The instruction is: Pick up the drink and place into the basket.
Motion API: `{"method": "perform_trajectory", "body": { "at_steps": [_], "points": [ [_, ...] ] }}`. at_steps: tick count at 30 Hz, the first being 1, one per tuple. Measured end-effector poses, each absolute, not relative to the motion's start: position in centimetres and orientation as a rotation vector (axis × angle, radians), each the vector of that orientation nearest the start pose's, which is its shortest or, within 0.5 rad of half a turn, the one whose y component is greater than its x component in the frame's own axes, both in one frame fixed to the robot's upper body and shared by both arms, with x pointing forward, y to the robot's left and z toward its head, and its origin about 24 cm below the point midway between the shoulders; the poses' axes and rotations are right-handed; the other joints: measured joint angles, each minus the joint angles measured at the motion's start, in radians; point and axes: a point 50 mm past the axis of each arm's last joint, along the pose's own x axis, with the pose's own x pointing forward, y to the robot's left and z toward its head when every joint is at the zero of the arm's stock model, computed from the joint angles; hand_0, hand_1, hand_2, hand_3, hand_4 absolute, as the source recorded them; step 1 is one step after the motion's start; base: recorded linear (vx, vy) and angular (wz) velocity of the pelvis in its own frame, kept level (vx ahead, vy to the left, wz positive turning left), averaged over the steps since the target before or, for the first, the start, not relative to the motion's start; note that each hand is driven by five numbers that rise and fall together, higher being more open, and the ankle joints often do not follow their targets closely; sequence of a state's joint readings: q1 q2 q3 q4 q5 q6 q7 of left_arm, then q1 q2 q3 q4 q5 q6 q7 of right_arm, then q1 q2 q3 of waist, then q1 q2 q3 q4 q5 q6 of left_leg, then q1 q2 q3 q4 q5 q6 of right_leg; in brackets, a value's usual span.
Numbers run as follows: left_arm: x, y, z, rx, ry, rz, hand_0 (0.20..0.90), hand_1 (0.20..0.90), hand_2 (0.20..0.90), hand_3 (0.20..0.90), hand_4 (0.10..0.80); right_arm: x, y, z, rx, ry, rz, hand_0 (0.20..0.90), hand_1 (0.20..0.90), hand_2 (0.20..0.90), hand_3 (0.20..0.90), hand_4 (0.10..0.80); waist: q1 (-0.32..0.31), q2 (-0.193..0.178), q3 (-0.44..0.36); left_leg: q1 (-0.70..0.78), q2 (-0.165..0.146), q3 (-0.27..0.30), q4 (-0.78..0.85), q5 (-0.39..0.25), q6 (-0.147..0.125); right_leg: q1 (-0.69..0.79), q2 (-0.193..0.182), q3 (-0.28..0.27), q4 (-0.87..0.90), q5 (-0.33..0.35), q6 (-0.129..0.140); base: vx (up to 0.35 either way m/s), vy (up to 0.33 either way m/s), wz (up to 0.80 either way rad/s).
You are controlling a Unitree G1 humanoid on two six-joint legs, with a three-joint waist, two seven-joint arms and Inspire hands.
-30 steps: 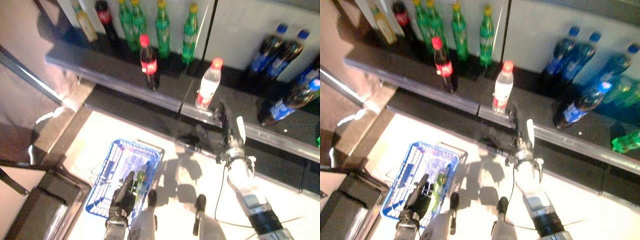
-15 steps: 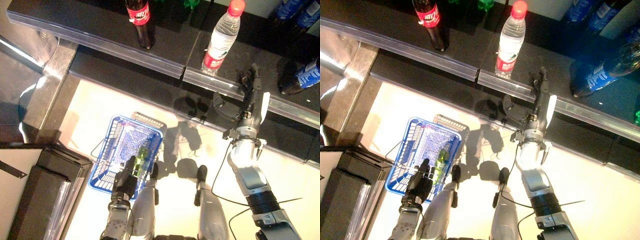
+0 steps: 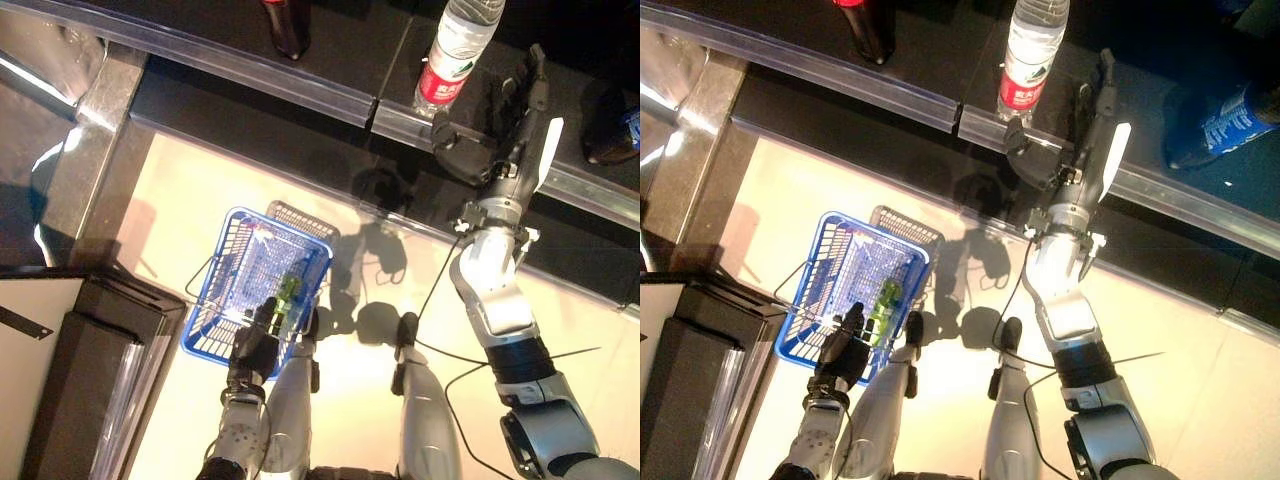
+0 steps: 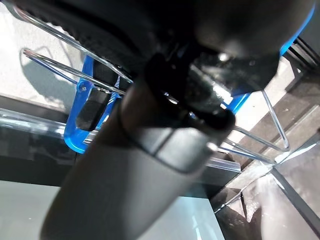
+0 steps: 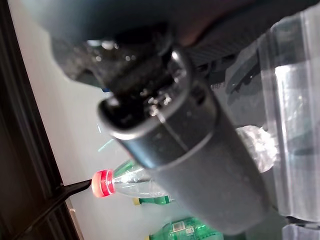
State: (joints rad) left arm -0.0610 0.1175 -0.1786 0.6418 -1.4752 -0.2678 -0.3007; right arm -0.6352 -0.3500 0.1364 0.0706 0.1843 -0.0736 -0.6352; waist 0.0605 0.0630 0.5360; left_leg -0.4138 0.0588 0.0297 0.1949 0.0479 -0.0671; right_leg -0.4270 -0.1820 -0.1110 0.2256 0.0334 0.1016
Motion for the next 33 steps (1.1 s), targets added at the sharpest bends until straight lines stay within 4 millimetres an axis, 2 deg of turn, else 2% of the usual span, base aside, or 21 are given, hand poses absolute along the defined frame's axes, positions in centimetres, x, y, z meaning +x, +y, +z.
{"method": "perform_trajectory", "body": {
  "at_steps": [3,6,12,15,20,23,24,25,29,33],
  "points": [
    [23.3,16.8,-6.2,-1.208,0.155,0.186,0.300,0.300,0.300,0.200,0.100,33.2,-16.5,23.3,0.021,-0.641,-0.372,0.900,0.900,0.900,0.900,0.800,0.014,0.000,0.000,-0.012,0.000,-0.002,0.002,0.000,0.000,-0.012,0.000,0.000,0.005,0.000,0.000,0.000,0.000,0.00],
    [23.3,16.8,-6.2,-1.208,0.155,0.184,0.300,0.300,0.300,0.200,0.100,33.3,-16.4,23.6,0.042,-0.640,-0.372,0.900,0.900,0.900,0.900,0.800,0.020,0.000,0.000,-0.012,-0.001,-0.005,0.002,0.000,0.000,-0.014,-0.001,-0.002,0.013,0.000,0.002,-0.002,0.010,0.05],
    [23.6,16.8,-6.0,-1.208,0.151,0.175,0.300,0.300,0.300,0.200,0.100,33.8,-16.2,26.4,0.113,-0.662,-0.384,0.900,0.900,0.900,0.900,0.800,0.032,0.000,0.000,-0.058,-0.005,-0.012,0.021,0.000,0.000,-0.055,-0.007,-0.011,0.035,-0.005,-0.002,-0.007,0.024,0.04],
    [23.6,16.8,-5.9,-1.209,0.154,0.170,0.300,0.300,0.300,0.200,0.100,34.4,-17.0,26.2,0.110,-0.621,-0.412,0.900,0.900,0.900,0.900,0.800,0.046,0.001,0.000,-0.068,-0.007,-0.012,0.031,0.000,0.000,-0.065,-0.010,-0.011,0.043,-0.005,-0.002,0.000,0.000,0.00],
    [23.7,16.8,-5.9,-1.207,0.152,0.166,0.300,0.300,0.300,0.200,0.100,35.1,-17.2,25.9,0.129,-0.566,-0.421,0.900,0.900,0.900,0.900,0.800,0.047,0.000,0.000,-0.101,-0.012,-0.016,0.038,0.004,0.002,-0.098,-0.015,-0.012,0.058,-0.006,-0.001,-0.014,0.019,0.03],
    [24.0,16.8,-5.6,-1.204,0.146,0.157,0.300,0.300,0.300,0.200,0.100,35.2,-17.1,26.8,0.148,-0.583,-0.423,0.900,0.900,0.900,0.900,0.800,0.047,0.001,0.000,-0.119,-0.014,-0.016,0.044,0.005,0.003,-0.118,-0.017,-0.011,0.067,-0.006,0.000,-0.011,0.009,0.01],
    [24.4,16.7,-5.3,-1.200,0.139,0.142,0.300,0.300,0.300,0.200,0.100,35.2,-17.1,27.8,0.146,-0.601,-0.430,0.900,0.900,0.900,0.900,0.800,0.048,0.002,0.001,-0.134,-0.014,-0.021,0.050,0.006,0.003,-0.128,-0.017,-0.014,0.069,-0.006,-0.001,-0.023,0.014,0.03],
    [24.4,16.7,-5.3,-1.200,0.139,0.142,0.300,0.300,0.300,0.200,0.100,35.2,-17.1,27.8,0.146,-0.601,-0.430,0.900,0.900,0.900,0.900,0.800,0.048,0.002,0.001,-0.134,-0.014,-0.021,0.050,0.006,0.003,-0.128,-0.017,-0.014,0.069,-0.006,-0.001,-0.009,0.014,0.05],
    [24.6,16.7,-5.2,-1.192,0.141,0.128,0.300,0.300,0.300,0.200,0.100,35.2,-17.0,30.2,0.136,-0.650,-0.437,0.900,0.900,0.900,0.900,0.800,0.054,0.002,0.001,-0.150,-0.018,-0.022,0.053,0.007,0.003,-0.145,-0.021,-0.014,0.076,-0.004,0.003,0.000,0.029,0.02],
    [24.6,16.4,-5.2,-1.189,0.150,0.116,0.300,0.300,0.300,0.200,0.100,35.6,-17.8,30.7,0.115,-0.639,-0.494,0.900,0.900,0.900,0.900,0.800,0.072,0.002,0.001,-0.151,-0.024,-0.022,0.053,0.008,0.005,-0.150,-0.027,-0.018,0.084,-0.005,0.001,-0.001,0.008,0.00]
  ]
}}
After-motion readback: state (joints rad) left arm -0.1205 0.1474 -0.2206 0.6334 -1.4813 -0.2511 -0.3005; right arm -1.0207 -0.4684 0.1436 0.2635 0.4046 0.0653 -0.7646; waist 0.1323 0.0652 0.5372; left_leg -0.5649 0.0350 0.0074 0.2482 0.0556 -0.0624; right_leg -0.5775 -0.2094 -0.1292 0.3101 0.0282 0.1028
